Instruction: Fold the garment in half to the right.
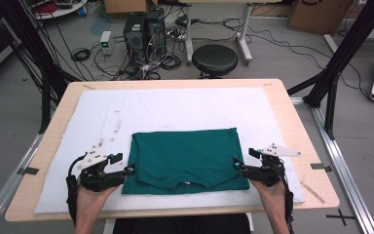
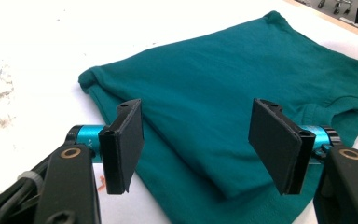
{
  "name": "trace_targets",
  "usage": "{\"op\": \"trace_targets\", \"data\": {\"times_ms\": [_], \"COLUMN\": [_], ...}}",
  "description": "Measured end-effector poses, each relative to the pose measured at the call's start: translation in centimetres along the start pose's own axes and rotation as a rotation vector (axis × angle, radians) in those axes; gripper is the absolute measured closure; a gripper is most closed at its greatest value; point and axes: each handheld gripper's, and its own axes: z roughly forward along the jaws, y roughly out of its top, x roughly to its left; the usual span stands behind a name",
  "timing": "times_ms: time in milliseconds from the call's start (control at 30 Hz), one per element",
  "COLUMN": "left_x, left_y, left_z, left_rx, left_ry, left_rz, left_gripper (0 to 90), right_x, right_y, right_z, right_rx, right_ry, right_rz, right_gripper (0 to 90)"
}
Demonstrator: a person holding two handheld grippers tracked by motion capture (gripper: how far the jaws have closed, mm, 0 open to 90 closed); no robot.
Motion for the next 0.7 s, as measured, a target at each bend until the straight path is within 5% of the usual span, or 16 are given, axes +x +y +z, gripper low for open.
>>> {"op": "trace_targets", "data": {"times_ms": [467,700], "left_x": [-0.4,-2.0], "left_y": [-0.6,-1.3], "left_z": [0.7,1.6], "left_rx": [0.038,0.082], "left_ry": [0.072,0.072], "left_rz": [-0.053,-0.019], "left_gripper": [31.0,34.5], "right_x": [1.1,1.1], "right_y": [0.1,0.0], "right_z": [0.1,-0.1], "right_rx": [0.002,0.003], "right_ry": [0.009,0.010], "right_rz": [-0.018,-0.014], "right_gripper": [23.2,23.5]}}
